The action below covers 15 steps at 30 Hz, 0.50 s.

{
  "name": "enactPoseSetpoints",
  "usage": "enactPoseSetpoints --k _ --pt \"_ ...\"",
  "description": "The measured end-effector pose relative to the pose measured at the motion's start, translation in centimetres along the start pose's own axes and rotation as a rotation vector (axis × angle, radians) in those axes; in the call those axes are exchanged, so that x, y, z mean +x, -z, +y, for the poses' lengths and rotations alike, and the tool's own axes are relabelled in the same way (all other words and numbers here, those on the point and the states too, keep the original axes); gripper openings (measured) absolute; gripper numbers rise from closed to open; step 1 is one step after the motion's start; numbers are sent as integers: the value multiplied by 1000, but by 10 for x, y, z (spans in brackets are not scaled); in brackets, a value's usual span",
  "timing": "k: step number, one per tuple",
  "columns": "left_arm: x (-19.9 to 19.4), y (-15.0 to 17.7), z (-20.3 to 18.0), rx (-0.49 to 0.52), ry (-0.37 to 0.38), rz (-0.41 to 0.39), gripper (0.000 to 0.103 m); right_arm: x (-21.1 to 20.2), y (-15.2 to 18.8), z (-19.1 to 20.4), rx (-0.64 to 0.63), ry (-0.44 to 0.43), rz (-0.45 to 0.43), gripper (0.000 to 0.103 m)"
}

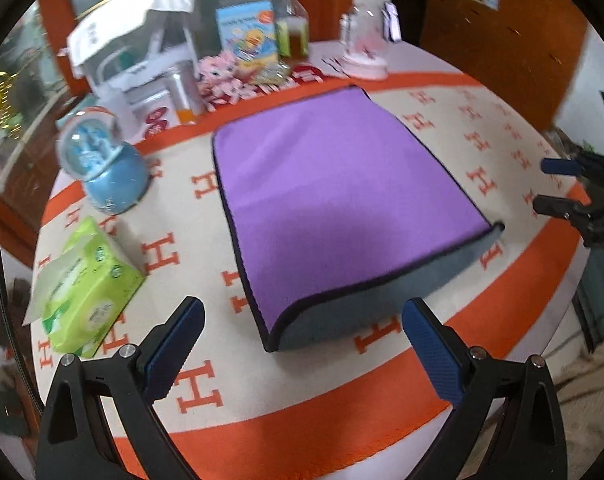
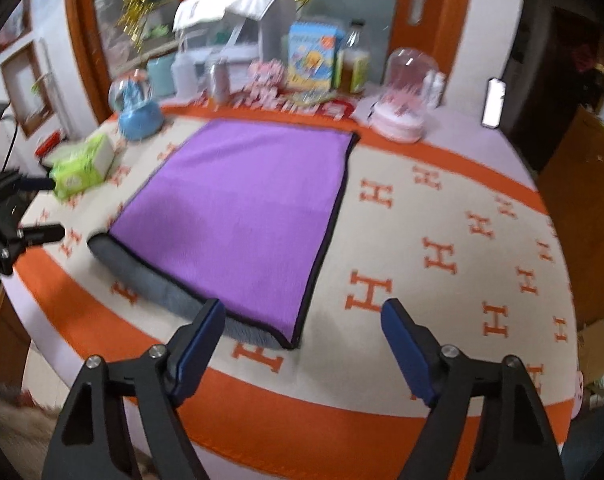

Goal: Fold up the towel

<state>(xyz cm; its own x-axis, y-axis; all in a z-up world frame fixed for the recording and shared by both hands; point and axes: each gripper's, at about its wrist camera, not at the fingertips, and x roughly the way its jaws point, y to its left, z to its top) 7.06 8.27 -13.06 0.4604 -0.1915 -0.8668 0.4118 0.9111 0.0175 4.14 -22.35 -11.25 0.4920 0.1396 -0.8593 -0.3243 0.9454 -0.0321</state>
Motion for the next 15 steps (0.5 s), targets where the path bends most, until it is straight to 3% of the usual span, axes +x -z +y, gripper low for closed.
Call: enactPoseSetpoints --k 8,12,15 --pt "34 -5 9 29 116 55 95 38 12 -2 -96 -86 81 65" --pt "52 -7 17 26 179 104 85 47 11 1 -140 -115 91 64" --pt "62 -7 21 28 207 133 83 54 10 4 -168 -119 106 61"
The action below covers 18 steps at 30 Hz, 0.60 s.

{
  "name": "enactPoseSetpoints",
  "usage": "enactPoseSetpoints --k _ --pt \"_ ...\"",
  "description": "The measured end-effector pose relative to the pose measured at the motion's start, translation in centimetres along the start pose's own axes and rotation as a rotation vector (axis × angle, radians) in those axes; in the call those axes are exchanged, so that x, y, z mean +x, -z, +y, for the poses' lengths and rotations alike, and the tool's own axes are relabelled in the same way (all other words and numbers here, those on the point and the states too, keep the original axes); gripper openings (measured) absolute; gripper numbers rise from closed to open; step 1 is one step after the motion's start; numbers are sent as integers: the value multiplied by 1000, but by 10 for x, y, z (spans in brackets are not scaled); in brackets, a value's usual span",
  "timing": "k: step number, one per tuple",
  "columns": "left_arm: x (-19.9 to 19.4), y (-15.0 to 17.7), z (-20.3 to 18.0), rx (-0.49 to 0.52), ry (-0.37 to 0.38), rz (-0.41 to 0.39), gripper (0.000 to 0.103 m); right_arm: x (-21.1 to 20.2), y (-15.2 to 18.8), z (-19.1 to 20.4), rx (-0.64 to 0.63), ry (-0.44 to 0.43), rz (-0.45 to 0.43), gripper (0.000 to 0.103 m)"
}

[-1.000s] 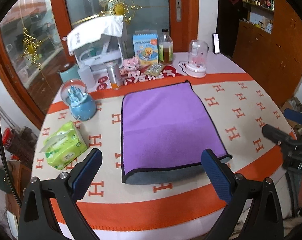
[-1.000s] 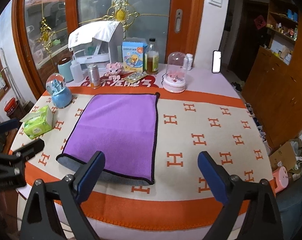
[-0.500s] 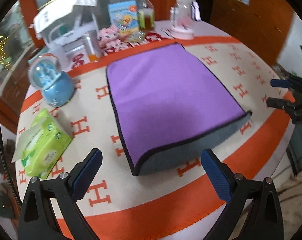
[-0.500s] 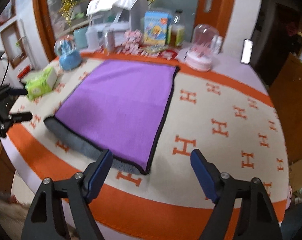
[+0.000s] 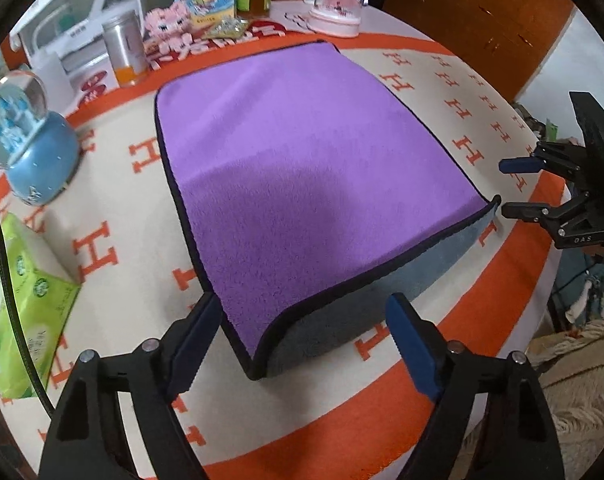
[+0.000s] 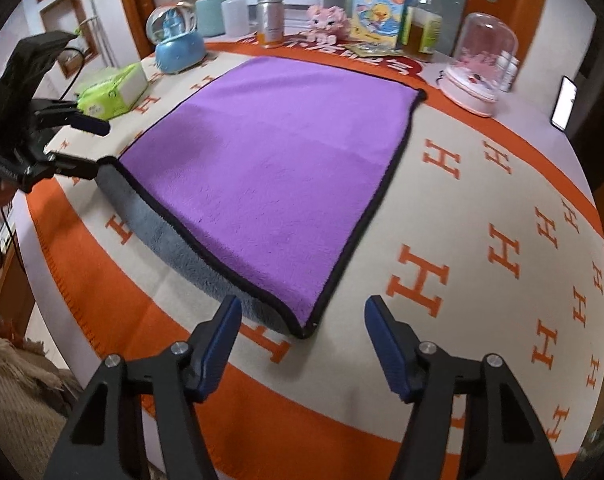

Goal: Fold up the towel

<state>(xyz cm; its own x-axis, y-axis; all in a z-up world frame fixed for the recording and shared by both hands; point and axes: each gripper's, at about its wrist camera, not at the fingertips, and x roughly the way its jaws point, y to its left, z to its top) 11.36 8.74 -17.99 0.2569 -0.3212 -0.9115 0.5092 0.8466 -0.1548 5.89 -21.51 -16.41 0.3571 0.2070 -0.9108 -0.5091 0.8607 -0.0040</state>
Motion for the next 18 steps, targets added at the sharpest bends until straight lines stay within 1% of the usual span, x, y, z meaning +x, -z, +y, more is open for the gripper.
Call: enactPoseSetpoints --k 2,4,7,10,12,14,15,17,18 --pt "4 0 3 0 3 17 81 4 -2 -1 -9 -11 12 58" --pt "9 1 4 0 21 39 74 8 -3 -1 -14 -26 18 57" --pt "14 3 5 8 44 68 68 13 -5 -2 -23 -41 23 55" --pt "17 4 4 19 61 90 66 16 -7 -2 -34 -60 34 50" --pt "19 5 3 29 69 99 66 18 -7 -1 -48 -74 38 49" --pt "21 6 3 36 83 114 62 19 -7 1 -65 -84 42 46" --pt "23 7 3 41 90 126 59 19 -8 2 -71 -91 46 43" --pt "27 6 3 45 92 143 58 21 -8 2 -79 -96 51 39" --pt "28 6 3 46 93 150 57 21 -8 2 -83 -97 53 35"
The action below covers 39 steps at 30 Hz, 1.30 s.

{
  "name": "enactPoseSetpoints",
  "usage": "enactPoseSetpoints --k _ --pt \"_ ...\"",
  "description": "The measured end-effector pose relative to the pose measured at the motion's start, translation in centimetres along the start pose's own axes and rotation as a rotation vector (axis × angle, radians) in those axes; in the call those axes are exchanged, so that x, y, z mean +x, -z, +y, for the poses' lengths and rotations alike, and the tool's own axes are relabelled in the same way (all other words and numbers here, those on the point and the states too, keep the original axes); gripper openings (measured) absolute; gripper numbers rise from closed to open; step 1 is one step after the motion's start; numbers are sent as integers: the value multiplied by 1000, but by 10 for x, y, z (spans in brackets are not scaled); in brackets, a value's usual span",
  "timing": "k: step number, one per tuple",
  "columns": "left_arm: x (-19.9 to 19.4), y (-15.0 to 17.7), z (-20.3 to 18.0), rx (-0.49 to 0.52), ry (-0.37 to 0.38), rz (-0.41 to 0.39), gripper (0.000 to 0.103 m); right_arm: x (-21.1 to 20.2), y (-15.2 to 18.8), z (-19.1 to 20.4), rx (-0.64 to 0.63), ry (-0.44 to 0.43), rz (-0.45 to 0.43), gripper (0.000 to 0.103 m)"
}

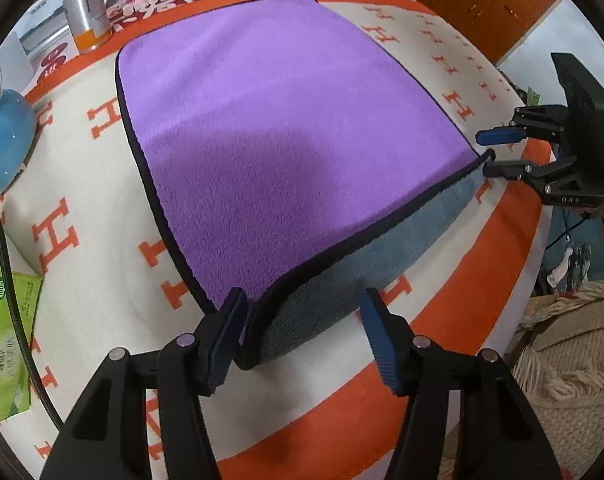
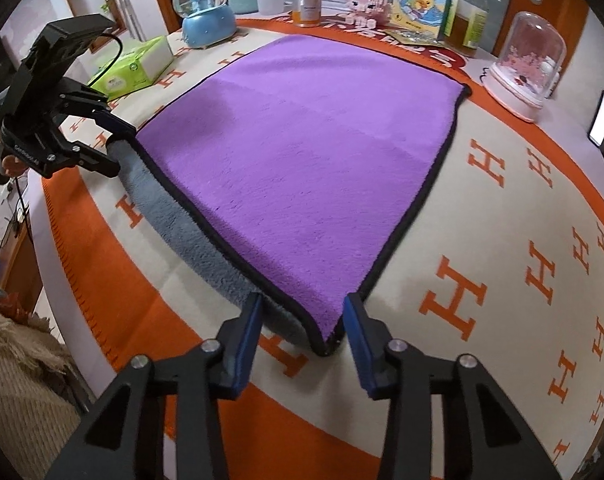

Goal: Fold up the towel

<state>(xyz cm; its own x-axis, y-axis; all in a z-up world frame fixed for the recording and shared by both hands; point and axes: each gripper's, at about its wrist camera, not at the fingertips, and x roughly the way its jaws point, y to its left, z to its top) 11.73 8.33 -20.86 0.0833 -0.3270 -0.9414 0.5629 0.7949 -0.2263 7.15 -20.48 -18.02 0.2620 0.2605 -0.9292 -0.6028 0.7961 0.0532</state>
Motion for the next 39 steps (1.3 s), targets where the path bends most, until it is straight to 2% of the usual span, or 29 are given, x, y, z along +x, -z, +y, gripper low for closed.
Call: enactPoseSetpoints --k 4,8,11,13,15,25,27,28,31,33,36,39 --pt "4 1 2 -5 10 11 53 1 0 -1 -1 -9 5 28" --pt "3 0 5 -16 28 15 46 0 0 -2 2 -13 5 26" --pt "1 1 10 -19 35 20 39 0 1 -2 1 -12 5 22" --pt "1 1 12 -25 48 20 28 -1 1 -1 0 -11 7 21" --pt "1 1 12 -30 60 26 24 -2 2 -1 1 -8 5 20" --pt "2 0 11 -39 62 44 23 -2 2 1 24 -6 16 21" --pt "2 -1 11 -42 55 35 20 -3 2 0 32 -8 16 21" --pt "1 -1 11 -40 49 30 12 -4 3 0 35 -7 15 21" --pt "0 -1 10 -38 21 22 7 -6 3 0 44 -5 8 20" --pt "-3 0 9 -39 3 8 6 -8 3 1 46 -2 -2 20" --pt "-10 1 8 -53 -20 -23 5 -14 2 1 56 7 -15 13" --pt "-20 -2 4 -70 -70 -56 5 -22 -4 0 74 15 -43 10"
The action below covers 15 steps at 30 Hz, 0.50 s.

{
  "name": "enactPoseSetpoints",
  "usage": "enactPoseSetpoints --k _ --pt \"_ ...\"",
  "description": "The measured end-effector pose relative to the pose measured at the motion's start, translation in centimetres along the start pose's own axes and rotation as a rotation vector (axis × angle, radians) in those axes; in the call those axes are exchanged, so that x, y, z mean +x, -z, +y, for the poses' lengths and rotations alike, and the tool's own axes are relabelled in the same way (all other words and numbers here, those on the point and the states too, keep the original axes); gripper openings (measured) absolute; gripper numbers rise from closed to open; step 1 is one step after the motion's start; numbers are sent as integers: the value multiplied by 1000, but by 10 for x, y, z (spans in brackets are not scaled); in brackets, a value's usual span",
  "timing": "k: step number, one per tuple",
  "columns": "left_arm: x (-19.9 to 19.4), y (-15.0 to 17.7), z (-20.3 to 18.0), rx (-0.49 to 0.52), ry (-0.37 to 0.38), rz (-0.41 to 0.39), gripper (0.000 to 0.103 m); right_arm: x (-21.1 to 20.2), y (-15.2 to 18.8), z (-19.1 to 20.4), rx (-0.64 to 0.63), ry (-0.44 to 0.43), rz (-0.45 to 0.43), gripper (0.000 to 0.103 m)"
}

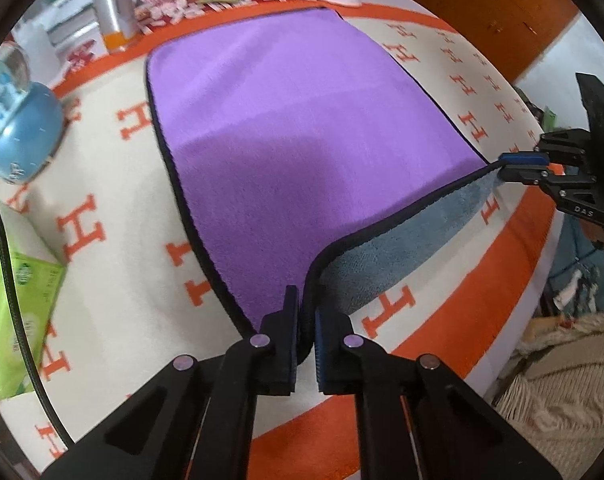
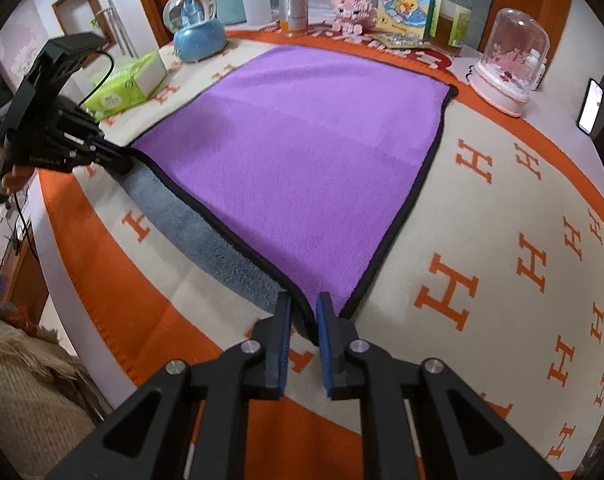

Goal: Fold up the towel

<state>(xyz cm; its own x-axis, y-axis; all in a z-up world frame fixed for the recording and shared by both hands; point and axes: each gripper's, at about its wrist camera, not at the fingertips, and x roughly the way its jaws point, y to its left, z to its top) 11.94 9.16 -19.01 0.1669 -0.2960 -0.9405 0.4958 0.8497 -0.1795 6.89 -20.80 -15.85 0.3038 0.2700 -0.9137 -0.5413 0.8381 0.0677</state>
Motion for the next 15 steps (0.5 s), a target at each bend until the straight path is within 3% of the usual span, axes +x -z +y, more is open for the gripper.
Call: enactPoseSetpoints --k 7,15 --pt "-27 -26 2 -54 -147 -101 5 -10 -45 -9 44 139 -65 9" --pt "-53 -89 22 -105 -286 -223 5 -13 -113 -29 83 245 -142 9"
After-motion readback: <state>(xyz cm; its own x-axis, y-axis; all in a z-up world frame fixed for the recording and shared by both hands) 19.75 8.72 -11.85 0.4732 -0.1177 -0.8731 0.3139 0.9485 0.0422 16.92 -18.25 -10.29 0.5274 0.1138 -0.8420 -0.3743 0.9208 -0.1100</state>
